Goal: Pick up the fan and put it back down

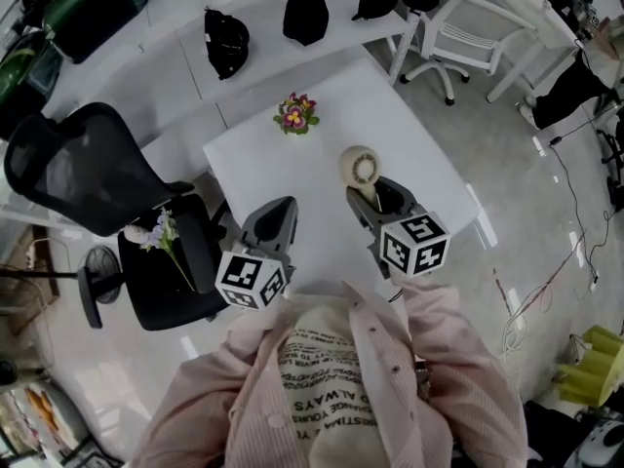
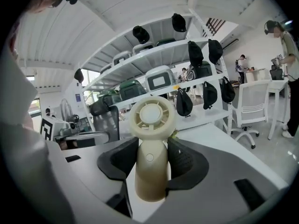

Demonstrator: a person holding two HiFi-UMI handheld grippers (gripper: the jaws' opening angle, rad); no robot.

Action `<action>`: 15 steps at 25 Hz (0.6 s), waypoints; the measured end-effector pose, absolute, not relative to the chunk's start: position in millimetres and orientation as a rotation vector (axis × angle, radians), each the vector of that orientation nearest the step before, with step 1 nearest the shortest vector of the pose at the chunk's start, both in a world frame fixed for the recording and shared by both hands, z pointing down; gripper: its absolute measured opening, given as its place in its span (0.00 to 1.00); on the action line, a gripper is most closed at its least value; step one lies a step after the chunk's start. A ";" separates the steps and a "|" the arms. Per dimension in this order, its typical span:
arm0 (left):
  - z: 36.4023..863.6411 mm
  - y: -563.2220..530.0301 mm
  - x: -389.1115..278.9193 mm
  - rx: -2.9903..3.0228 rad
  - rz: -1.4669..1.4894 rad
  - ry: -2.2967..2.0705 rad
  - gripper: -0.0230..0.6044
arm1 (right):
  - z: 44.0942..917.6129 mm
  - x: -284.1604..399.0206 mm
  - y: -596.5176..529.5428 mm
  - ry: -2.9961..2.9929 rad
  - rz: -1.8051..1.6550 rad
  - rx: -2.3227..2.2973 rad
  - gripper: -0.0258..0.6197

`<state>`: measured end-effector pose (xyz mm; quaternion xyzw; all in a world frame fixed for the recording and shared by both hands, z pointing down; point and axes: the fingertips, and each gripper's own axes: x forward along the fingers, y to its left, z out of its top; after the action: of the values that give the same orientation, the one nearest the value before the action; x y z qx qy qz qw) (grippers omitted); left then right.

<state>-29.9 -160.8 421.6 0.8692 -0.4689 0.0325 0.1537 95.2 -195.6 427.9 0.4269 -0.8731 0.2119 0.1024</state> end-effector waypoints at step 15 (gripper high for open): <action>355.1 -160.0 -62.7 2.627 -0.020 -1.442 0.04 | 334.3 114.2 -190.7 -2.776 0.442 1.414 0.33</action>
<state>-62.7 -160.0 355.1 0.8743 -0.4799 -0.0066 0.0722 114.2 -190.7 334.3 0.4494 -0.8822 0.1406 -0.0028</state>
